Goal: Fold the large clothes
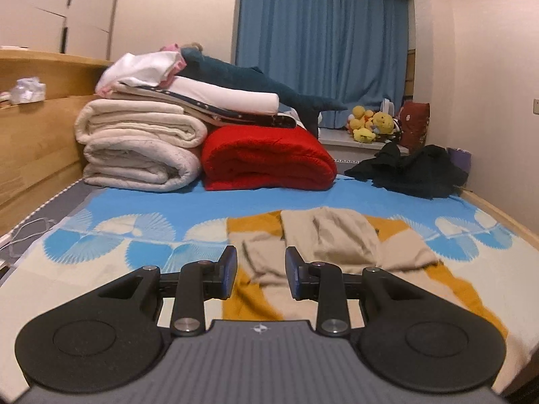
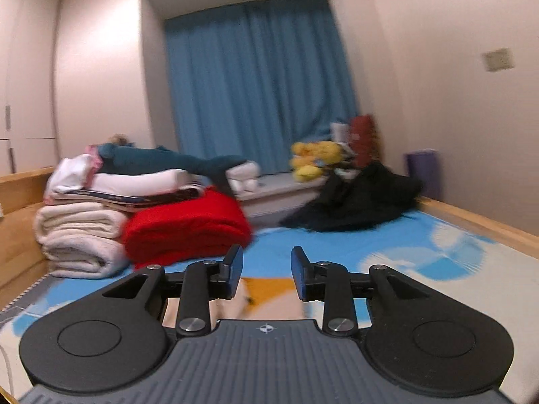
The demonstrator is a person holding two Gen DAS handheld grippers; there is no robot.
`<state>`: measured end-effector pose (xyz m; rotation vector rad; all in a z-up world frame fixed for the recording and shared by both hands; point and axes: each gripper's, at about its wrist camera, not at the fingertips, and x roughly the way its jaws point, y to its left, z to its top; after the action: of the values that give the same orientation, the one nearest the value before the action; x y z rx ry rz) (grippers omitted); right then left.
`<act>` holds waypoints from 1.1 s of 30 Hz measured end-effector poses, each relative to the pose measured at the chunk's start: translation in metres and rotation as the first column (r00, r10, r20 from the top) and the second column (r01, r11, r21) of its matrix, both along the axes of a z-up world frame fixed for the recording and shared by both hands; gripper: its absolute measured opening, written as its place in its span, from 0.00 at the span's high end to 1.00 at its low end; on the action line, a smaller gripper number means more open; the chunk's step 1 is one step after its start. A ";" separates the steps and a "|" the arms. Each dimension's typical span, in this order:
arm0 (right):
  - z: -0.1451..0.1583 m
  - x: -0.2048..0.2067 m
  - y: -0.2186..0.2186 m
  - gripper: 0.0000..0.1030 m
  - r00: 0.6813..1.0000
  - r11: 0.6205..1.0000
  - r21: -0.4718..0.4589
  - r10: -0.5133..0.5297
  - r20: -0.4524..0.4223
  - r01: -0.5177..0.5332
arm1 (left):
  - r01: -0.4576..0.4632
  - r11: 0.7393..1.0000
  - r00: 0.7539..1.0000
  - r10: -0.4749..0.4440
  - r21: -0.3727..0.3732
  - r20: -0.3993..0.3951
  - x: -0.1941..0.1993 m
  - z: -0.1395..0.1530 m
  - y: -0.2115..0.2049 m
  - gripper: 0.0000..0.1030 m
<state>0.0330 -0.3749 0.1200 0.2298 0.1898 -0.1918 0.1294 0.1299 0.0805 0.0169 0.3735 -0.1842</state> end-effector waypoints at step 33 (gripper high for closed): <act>-0.217 0.006 -0.040 0.68 0.747 0.960 0.169 -0.057 -0.662 0.223 | -0.309 0.941 0.755 0.156 -0.136 -0.637 0.024 -0.156 0.071 0.62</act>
<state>0.0393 -0.4145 -0.0966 0.4144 0.9078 -0.4011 0.1530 0.2009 -0.0758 -0.3354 1.0127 0.0268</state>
